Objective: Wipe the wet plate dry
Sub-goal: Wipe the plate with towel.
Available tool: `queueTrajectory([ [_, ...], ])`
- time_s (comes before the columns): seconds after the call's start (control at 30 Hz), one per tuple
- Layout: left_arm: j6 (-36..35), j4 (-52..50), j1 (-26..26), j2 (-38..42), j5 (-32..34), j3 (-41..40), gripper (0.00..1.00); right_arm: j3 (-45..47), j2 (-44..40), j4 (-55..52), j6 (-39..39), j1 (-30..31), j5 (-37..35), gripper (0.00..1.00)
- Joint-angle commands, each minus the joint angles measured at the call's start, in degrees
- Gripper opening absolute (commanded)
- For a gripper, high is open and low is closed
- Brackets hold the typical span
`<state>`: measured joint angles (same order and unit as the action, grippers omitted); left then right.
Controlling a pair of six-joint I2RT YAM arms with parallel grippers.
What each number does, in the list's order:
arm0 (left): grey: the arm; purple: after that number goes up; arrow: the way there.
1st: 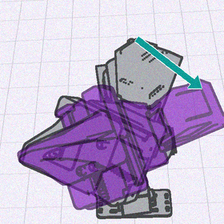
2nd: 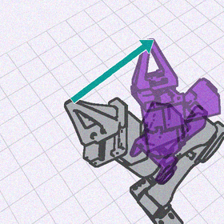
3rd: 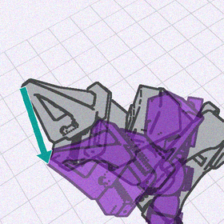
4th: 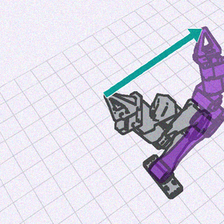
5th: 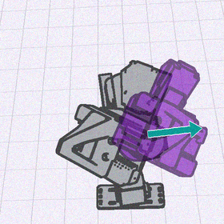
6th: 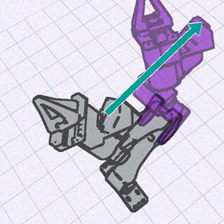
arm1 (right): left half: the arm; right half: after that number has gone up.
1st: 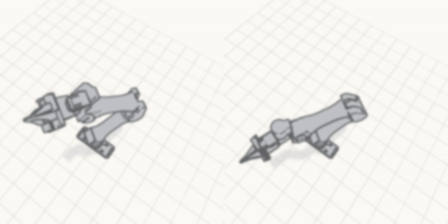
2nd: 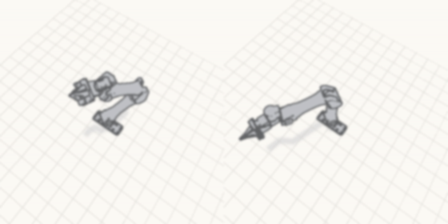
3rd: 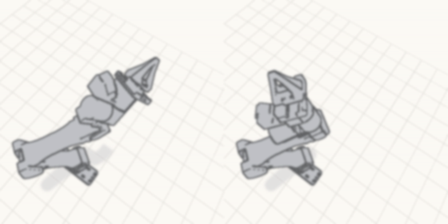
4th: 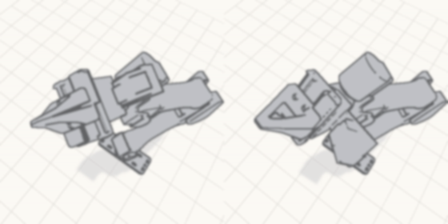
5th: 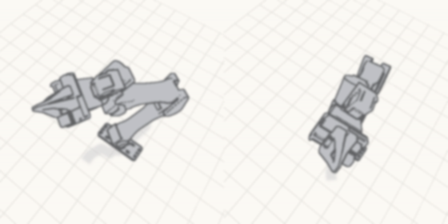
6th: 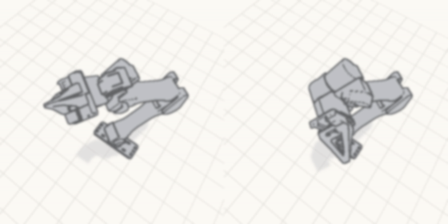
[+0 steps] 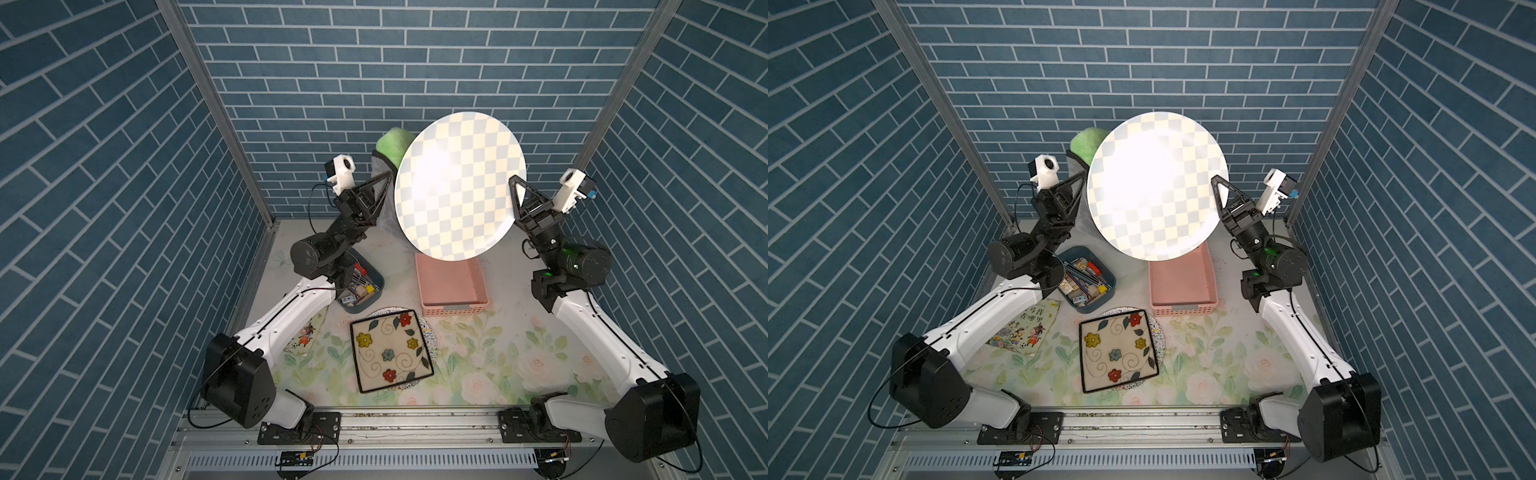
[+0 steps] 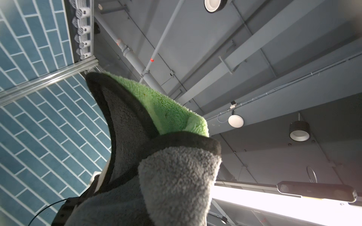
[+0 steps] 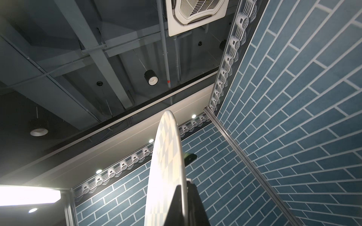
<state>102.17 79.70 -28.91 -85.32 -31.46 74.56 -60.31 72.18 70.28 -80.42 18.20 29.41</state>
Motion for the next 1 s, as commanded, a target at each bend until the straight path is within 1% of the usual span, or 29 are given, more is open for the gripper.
queueTrajectory([
  [0.0, 2.27, 2.26, -1.66, -4.73, -1.74, 4.75, 0.0, -1.3, 1.48, -0.14, 2.33, 2.61, 1.08, 0.0],
  [0.1, 4.5, 4.54, -3.12, -7.78, -1.58, 8.48, 0.0, -1.84, 3.72, 0.09, 2.93, 5.15, 1.7, 0.0],
  [0.2, 2.78, 2.78, -6.23, -8.93, -1.99, 10.32, 0.0, -5.4, 6.03, -2.79, 6.23, 8.45, 3.17, 0.0],
  [0.27, 1.08, 1.43, -8.93, -9.54, -2.14, 10.26, 0.0, -8.63, 7.98, -4.46, 7.21, 9.2, 3.48, 0.0],
  [0.37, -1.52, -0.43, -11.06, -9.89, -3.34, 8.89, 0.0, -14.99, 10.96, -5.43, 7.46, 7.86, 3.4, 0.0],
  [0.47, -3.33, -2.13, -9.92, -8.13, -3.27, 5.82, 0.0, -17.99, 12.13, -6.16, 6.4, 3.91, 1.1, 0.0],
  [0.57, -2.85, -1.61, -7.01, -6.16, -2.81, 5.48, 0.0, -14.52, 10.07, -4.32, 4.45, -0.73, -0.79, 0.0],
  [0.67, -1.66, -1.78, -3.82, -5.74, -2.47, 9.21, 0.0, -9.49, 6.82, -3.94, 6.04, -1.19, 0.52, 0.0],
  [0.77, 0.91, -1.47, -2.17, -8.38, -2.59, 16.25, 0.0, -3.93, 4.39, -1.6, 7.0, 1.68, 1.55, 0.0],
  [0.83, 1.59, -1.72, -2.33, -10.67, -2.91, 20.62, 0.0, 0.29, 3.44, -0.14, 7.89, 5.09, 0.14, 0.0],
  [0.9, -1.05, -4.25, -4.51, -12.0, -3.55, 23.0, 0.0, 2.77, 3.57, 1.51, 9.16, 9.49, -2.88, 0.0],
  [0.93, -3.17, -6.57, -5.44, -12.36, -4.18, 23.38, 0.0, 2.51, 4.49, 2.15, 9.28, 10.99, -3.44, 0.0],
  [0.97, -5.33, -9.23, -7.58, -12.83, -5.2, 23.47, 0.0, 1.09, 5.99, 3.36, 8.95, 11.56, -3.48, 0.0],
])
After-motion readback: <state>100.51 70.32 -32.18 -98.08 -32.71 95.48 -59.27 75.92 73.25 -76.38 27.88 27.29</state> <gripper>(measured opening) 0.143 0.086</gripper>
